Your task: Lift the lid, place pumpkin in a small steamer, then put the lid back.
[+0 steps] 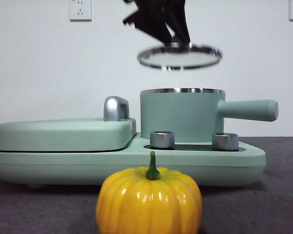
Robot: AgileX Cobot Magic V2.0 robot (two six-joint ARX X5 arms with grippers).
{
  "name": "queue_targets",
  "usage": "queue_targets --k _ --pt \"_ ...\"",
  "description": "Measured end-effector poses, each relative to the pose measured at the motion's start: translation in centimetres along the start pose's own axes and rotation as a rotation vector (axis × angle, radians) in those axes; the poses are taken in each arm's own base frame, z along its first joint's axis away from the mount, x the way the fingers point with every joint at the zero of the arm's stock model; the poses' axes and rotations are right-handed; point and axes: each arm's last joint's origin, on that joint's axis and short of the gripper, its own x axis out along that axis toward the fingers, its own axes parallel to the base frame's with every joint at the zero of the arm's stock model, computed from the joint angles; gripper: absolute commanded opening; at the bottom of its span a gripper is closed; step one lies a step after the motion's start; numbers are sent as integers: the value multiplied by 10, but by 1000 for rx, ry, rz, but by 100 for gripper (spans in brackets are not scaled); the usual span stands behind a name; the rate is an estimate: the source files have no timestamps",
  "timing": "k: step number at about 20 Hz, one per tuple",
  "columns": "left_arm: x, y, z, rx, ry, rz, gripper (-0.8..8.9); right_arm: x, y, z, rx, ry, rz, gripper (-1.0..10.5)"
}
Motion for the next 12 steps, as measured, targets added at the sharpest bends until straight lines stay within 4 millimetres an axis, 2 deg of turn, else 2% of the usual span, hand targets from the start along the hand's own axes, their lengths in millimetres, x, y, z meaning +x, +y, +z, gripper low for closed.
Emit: queue_targets --k 3,6,12 --pt "-20 2 11 -1 -20 8 59 22 1 2 -17 115 29 452" --pt "-36 11 9 -19 -11 31 59 52 10 1 -60 242 24 453" --pt "-52 45 -4 -87 60 94 59 120 45 -7 -167 372 109 501"
